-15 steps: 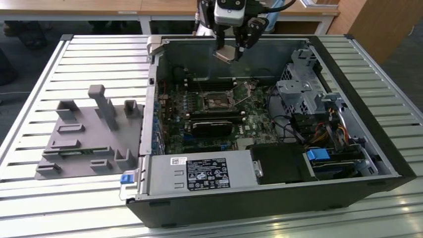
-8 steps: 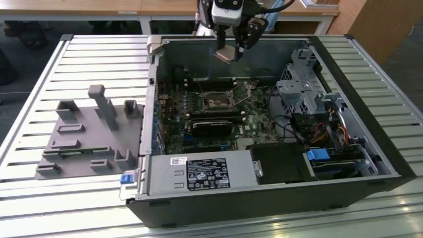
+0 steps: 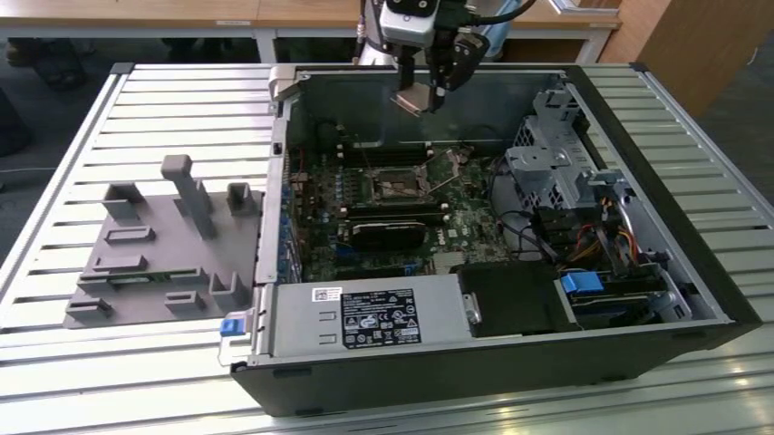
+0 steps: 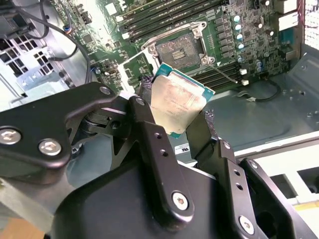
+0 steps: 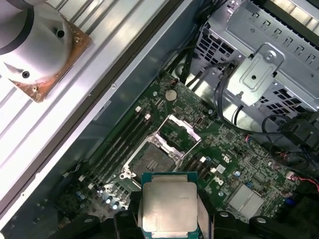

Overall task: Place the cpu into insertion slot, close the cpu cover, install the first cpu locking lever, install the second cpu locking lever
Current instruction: 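Place the cpu into insertion slot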

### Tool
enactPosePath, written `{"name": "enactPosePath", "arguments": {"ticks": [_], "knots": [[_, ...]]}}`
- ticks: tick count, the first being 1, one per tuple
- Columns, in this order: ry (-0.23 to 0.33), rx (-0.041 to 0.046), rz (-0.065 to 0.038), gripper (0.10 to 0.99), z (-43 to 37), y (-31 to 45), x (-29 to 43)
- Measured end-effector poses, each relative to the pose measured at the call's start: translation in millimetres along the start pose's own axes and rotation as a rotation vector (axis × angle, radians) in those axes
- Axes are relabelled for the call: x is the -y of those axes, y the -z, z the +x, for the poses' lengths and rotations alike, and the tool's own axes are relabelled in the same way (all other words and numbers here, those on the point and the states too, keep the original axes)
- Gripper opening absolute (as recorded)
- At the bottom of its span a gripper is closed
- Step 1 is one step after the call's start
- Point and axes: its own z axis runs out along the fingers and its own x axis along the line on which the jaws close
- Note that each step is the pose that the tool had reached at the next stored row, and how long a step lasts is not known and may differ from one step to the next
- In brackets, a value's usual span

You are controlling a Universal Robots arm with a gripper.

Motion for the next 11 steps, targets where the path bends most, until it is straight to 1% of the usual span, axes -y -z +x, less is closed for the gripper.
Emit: {"name": "enactPosePath", "arguments": {"ticks": [11], "knots": [[-0.084, 0.0085, -0.001, 0.525, 0.0, -0.1, 0.0]]}}
